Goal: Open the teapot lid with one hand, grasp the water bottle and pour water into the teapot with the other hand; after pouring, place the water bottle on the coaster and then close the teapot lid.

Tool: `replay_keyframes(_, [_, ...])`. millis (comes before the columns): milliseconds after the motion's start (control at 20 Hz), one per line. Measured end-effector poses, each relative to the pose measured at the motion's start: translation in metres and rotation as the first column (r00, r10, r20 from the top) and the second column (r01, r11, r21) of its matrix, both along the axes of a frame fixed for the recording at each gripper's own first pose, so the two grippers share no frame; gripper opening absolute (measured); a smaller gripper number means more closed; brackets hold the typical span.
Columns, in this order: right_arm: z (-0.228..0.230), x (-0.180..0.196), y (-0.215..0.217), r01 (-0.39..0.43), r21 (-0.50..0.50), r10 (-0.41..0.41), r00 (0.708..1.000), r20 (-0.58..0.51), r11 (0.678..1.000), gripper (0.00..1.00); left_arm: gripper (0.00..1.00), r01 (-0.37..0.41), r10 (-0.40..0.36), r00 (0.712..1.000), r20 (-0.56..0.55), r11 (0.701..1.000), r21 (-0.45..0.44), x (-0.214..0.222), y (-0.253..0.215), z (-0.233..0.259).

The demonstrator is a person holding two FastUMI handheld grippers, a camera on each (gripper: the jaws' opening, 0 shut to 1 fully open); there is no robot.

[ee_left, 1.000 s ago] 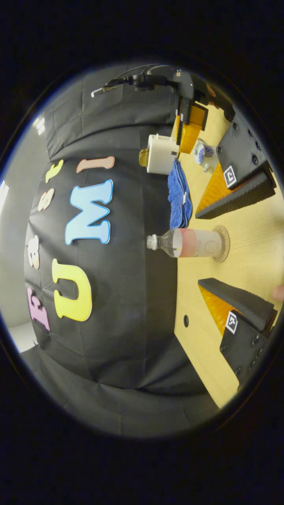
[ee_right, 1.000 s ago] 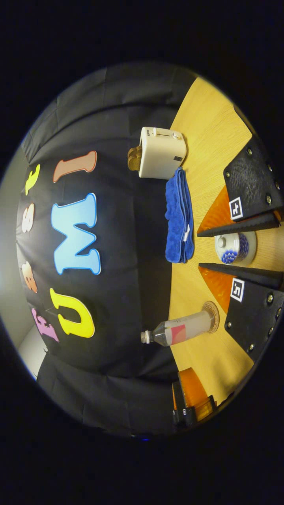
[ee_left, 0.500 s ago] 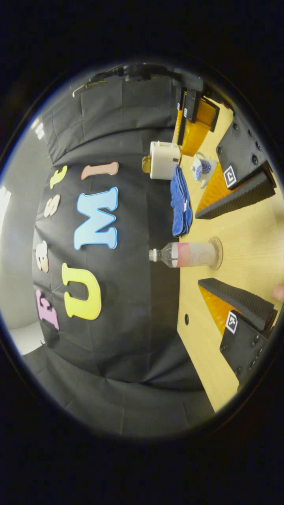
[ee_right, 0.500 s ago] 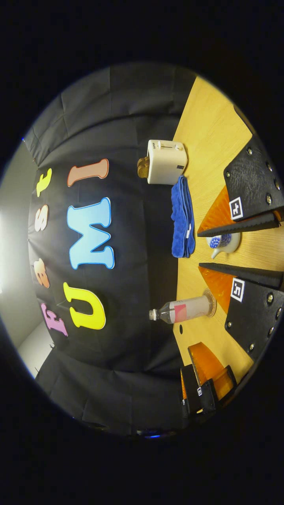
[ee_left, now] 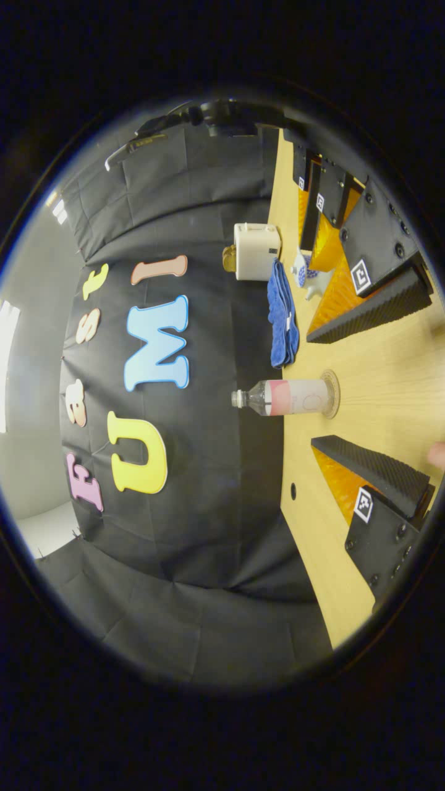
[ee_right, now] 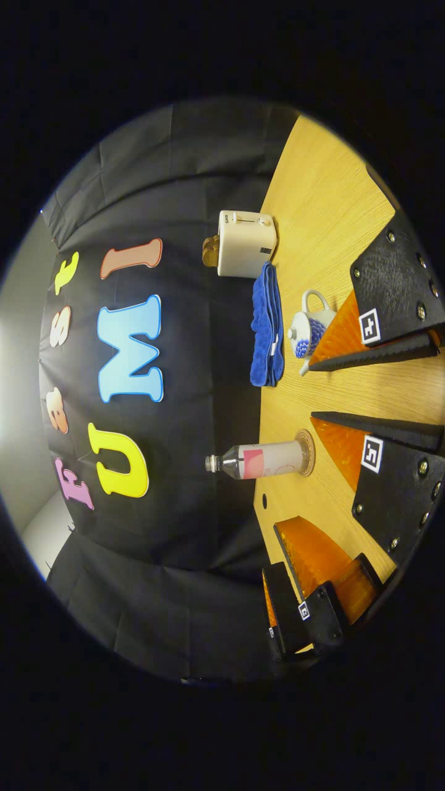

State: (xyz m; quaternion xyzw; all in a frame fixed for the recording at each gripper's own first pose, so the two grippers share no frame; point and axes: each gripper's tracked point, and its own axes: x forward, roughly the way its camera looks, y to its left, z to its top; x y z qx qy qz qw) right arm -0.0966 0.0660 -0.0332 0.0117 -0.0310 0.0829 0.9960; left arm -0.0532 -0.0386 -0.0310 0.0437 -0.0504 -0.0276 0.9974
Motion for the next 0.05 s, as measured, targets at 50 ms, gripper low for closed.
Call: replay_keyframes(50, [0.0007,0.0012,0.001,0.005,-0.012,-0.005,1.0,0.011,1.0,0.39,1.0,-0.004,0.004,1.0,-0.005,1.0,-0.004,0.0005,0.001,-0.0037])
